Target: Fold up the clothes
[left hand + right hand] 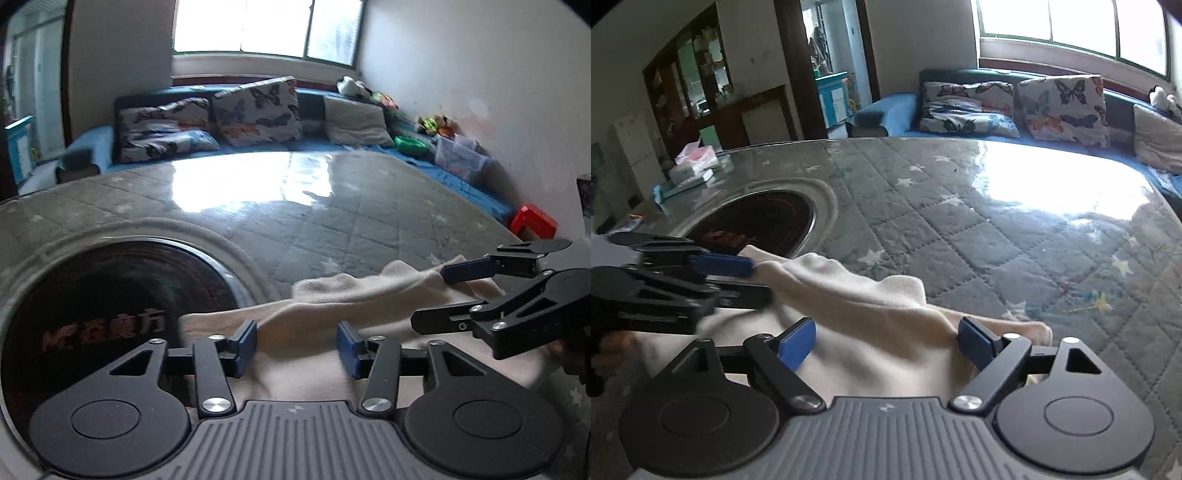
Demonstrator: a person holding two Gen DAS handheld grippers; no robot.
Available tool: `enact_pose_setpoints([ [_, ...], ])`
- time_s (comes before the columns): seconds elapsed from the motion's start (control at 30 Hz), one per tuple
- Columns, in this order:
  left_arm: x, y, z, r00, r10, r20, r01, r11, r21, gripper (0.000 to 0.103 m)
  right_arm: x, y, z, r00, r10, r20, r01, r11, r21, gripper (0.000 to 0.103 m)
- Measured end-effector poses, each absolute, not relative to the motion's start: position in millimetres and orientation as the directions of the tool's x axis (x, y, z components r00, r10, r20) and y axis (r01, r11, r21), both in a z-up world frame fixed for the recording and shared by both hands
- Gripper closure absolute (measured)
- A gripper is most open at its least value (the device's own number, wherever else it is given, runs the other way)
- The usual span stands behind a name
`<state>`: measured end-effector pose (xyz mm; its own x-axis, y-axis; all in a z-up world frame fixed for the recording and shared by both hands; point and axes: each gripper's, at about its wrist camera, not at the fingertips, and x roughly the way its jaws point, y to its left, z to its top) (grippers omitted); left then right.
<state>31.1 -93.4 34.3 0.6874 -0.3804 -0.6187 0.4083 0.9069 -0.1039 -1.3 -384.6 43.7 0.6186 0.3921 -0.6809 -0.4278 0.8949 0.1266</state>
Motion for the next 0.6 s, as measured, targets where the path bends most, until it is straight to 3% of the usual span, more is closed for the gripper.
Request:
enact_pose_setpoints([
  [0.1,19,-85,41,0.713,-0.365,-0.599,0.395,0.914,-0.087,0.044,-1,-381,47,0.63,0.354,-0.691,-0.419,0.904,0.082,0.012],
  [0.23,-9,-82,49,0.748,-0.355,-0.561,0.406,0.913,-0.035,0.024,-16,-382,54,0.654,0.323,-0.684,-0.403,0.914,0.047,0.002],
  [0.3,-21,-82,49,0.753,-0.356,-0.554,0.414,0.91,-0.022,0.019,-29,-383,56,0.667,0.311,-0.677,-0.41,0.912,0.014,0.0],
  [0.6,-39,-82,28,0.739,-0.313,-0.597,0.363,0.931,-0.038,0.014,-80,-399,44,0.696,0.275,-0.663,-0.372,0.928,-0.006,0.0],
])
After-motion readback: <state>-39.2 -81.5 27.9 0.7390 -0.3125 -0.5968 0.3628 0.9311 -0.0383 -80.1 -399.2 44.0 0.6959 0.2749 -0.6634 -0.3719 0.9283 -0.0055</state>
